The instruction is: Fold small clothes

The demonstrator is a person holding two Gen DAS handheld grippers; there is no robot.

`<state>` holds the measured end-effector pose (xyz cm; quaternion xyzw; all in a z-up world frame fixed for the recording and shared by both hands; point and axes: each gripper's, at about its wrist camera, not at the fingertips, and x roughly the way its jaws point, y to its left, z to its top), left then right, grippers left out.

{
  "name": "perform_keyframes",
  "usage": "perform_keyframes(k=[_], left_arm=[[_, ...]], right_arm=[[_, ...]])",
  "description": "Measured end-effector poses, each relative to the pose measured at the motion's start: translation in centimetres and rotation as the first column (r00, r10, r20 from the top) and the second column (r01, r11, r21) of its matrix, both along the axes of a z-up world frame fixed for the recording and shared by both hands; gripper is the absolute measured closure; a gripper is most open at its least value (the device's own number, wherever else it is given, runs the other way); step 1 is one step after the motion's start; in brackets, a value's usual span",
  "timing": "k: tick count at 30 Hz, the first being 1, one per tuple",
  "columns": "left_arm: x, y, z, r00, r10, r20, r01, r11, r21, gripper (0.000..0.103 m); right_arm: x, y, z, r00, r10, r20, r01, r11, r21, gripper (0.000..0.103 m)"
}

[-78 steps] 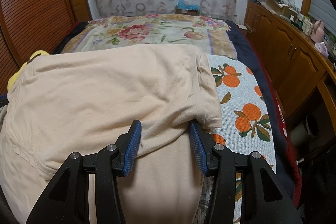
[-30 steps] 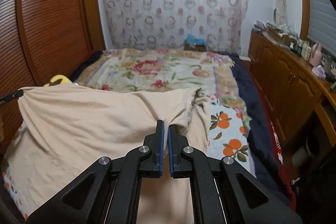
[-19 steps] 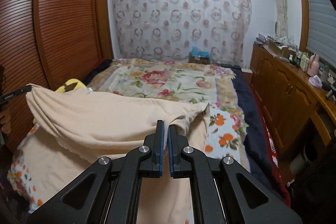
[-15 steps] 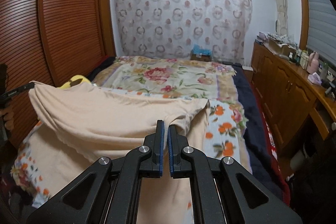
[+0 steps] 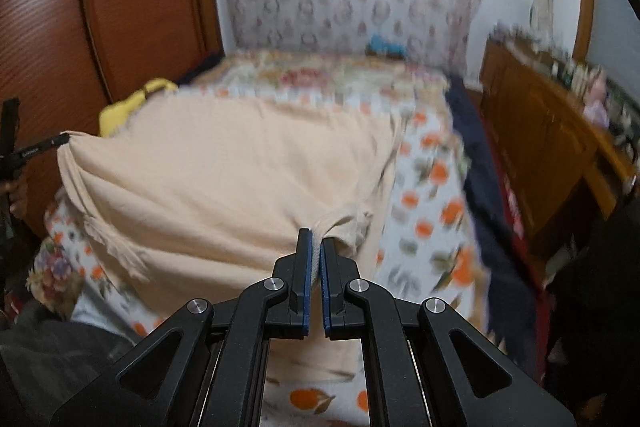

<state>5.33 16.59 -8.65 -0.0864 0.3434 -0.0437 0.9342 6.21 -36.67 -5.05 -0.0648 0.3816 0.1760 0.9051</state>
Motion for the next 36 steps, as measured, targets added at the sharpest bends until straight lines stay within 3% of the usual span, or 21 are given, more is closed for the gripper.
perform_keyframes(k=[3,6,9,12,13,16,26,29,31,36], left_arm=[[0.2,-0.3,-1.9,0.999,0.0,-0.045,0.0,1.0,0.007,0.103],[-0.2,-0.7,-2.6,0.998,-0.013,-0.059,0.014,1.0,0.022,0.103],[-0.7,-1.2,-2.8,0.998,-0.016,-0.068,0.02,0.999,0.049,0.1],[-0.8,-1.5,-2.9,0.996,-0.03,-0.079,0.036,0.997,0.069,0.084],[-0.8,-1.4,-3.1,0.996,-0.035,-0.081,0.04,0.997,0.07,0.073],[-0.7,-1.6,-3.5,0.994,-0.041,-0.103,0.048,0.997,0.065,0.067],[-0.6,-1.7,-5.2,0.988,-0.031,-0.151,0.044,0.996,0.084,0.064],[-0.7,-1.6,-5.2,0.988,-0.027,-0.151,0.041,0.996,0.084,0.061],[-0.8,-1.5,-5.3,0.988,-0.023,-0.15,0.037,0.995,0.088,0.059],[-0.8,-1.6,-5.4,0.99,-0.02,-0.141,0.034,0.995,0.096,0.053]], right_arm=[[0.5,-0.1,-3.1,0.997,-0.015,-0.07,0.014,1.0,-0.021,0.101],[0.3,-0.6,-4.4,0.996,-0.012,-0.091,0.009,1.0,-0.03,0.101],[-0.2,-1.2,-4.5,0.996,-0.012,-0.083,0.01,1.0,-0.028,0.093],[-0.8,-2.4,-3.9,0.997,-0.013,-0.073,0.013,1.0,-0.001,0.084],[-1.1,-2.7,-3.7,0.997,-0.023,-0.067,0.022,1.0,-0.011,0.082],[-1.2,-3.5,-3.9,0.997,-0.049,-0.066,0.045,0.998,-0.049,0.079],[-1.4,-4.0,-7.2,0.986,-0.068,-0.151,0.063,0.997,-0.035,0.077],[-1.7,-3.7,-7.2,0.989,-0.059,-0.139,0.053,0.998,-0.046,0.077],[-2.0,-3.4,-7.2,0.991,-0.032,-0.133,0.025,0.998,-0.06,0.095],[-2.7,-2.9,-7.1,0.991,0.009,-0.134,-0.023,0.994,-0.106,0.101]])
